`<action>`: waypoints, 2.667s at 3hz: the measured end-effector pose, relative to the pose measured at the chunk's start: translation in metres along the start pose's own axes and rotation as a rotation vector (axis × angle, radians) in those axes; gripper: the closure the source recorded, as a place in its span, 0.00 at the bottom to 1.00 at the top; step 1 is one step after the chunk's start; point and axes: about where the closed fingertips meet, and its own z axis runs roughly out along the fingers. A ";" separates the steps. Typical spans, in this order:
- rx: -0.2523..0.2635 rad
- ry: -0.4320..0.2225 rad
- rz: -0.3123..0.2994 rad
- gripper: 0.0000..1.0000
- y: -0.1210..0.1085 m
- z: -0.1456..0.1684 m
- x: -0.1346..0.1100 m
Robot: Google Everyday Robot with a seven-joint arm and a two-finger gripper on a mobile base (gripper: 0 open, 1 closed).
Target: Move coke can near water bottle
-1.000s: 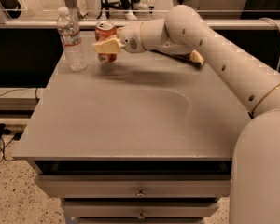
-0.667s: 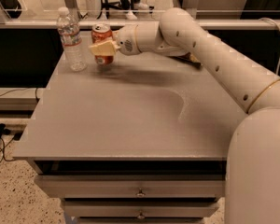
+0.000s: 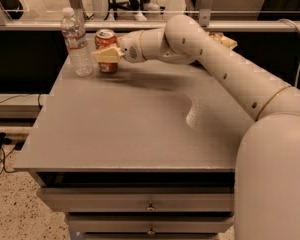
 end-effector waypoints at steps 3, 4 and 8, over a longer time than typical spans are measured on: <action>-0.001 -0.020 0.026 0.05 -0.007 0.002 0.010; -0.016 -0.051 0.033 0.00 -0.005 -0.004 0.006; 0.143 0.021 -0.166 0.00 0.025 -0.194 -0.005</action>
Offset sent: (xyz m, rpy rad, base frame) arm 0.0078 -0.0088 -0.0113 0.0189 0.0150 -0.0217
